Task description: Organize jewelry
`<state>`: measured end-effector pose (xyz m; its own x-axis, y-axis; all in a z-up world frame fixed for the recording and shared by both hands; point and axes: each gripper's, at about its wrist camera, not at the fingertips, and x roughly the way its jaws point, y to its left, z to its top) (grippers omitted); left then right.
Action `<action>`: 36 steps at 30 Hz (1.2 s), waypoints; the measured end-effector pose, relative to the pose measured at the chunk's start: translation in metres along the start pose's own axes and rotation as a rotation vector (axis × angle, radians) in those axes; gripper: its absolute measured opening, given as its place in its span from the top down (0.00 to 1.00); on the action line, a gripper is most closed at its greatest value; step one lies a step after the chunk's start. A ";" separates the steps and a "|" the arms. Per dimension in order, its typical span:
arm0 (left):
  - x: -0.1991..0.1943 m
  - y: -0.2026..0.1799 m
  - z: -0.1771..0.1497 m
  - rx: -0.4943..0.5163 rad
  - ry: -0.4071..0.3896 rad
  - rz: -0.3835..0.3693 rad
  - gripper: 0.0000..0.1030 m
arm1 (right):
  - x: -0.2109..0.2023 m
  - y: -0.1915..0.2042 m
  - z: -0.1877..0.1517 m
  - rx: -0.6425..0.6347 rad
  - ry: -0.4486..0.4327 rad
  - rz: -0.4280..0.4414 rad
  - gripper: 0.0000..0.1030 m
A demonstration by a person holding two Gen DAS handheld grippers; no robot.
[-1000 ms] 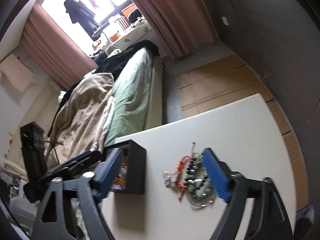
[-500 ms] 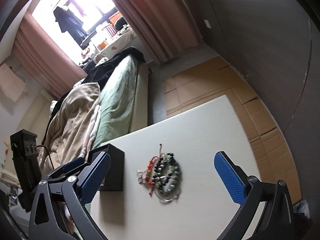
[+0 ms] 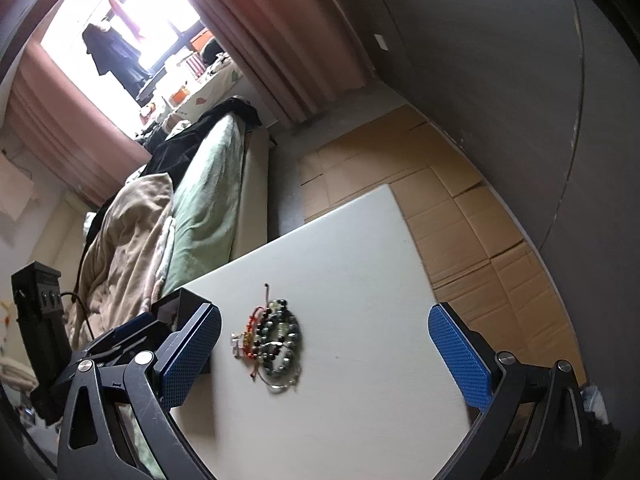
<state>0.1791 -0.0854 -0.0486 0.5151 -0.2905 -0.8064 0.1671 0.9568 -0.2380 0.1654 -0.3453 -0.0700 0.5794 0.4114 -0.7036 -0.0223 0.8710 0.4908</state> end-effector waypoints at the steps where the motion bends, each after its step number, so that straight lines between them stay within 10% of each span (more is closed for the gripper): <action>1: 0.005 0.001 0.000 -0.006 0.014 -0.001 0.41 | 0.001 -0.003 0.001 0.010 0.003 0.002 0.00; 8: 0.042 -0.011 -0.006 0.031 0.100 0.030 0.63 | 0.008 -0.010 0.003 0.043 0.015 0.007 0.00; 25: 0.092 -0.006 -0.018 0.044 0.190 0.249 0.66 | 0.007 -0.018 0.005 0.047 0.018 0.011 0.00; 36: 0.073 0.015 -0.011 -0.026 0.151 0.144 0.77 | 0.032 0.002 -0.002 -0.010 0.082 0.008 0.00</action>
<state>0.2103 -0.0924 -0.1168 0.3997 -0.1475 -0.9047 0.0780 0.9889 -0.1268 0.1824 -0.3296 -0.0925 0.5102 0.4391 -0.7396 -0.0354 0.8699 0.4920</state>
